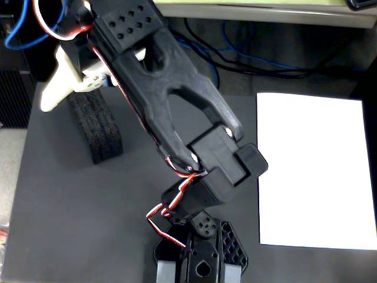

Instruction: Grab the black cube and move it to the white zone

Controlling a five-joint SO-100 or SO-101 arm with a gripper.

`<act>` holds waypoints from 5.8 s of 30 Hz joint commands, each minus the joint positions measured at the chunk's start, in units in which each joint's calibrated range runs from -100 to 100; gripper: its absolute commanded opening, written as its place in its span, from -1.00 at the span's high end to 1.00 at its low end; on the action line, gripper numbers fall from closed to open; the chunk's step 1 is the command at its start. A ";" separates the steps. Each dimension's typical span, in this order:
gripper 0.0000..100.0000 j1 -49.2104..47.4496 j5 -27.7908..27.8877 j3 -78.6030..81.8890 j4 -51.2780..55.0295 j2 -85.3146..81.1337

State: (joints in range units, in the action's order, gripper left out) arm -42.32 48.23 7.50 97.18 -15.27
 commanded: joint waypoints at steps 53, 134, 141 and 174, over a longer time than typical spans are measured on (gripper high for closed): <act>0.97 -0.51 -19.26 -27.89 2.31 22.62; 0.31 73.96 -22.51 18.43 -20.76 15.65; 0.31 73.30 -20.26 17.44 -15.87 15.57; 0.97 31.80 -44.51 12.36 1.19 -70.45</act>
State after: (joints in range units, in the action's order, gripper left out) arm -8.94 4.75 21.57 99.14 -86.10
